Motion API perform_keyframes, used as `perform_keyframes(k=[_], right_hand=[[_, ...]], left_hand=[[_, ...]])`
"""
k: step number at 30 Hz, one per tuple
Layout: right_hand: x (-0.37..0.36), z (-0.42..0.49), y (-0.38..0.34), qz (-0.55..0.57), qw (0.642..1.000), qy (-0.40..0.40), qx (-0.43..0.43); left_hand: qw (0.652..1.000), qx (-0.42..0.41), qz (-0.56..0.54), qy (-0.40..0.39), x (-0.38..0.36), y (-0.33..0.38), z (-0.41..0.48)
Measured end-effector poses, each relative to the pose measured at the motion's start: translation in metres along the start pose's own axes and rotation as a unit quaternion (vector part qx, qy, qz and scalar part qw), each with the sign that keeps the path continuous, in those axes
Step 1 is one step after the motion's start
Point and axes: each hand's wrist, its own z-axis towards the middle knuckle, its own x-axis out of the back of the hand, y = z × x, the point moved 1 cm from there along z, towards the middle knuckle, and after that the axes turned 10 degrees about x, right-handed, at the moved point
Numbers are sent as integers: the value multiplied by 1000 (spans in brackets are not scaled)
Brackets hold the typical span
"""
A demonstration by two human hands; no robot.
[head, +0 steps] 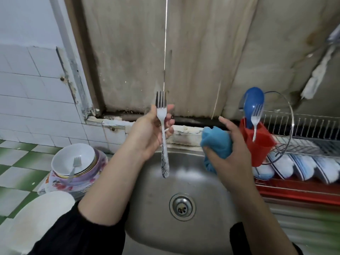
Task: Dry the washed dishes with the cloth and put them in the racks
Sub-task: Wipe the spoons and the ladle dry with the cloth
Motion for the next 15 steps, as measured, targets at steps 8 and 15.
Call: perform_keyframes(k=[8,15], right_hand=[[79,35,18,-96,989,104,41],[115,48,46,-235,960,137,69]], left_hand=[[965,-77,249,2,-64,-23,31],[889,-202,412,4,-112,-31,55]])
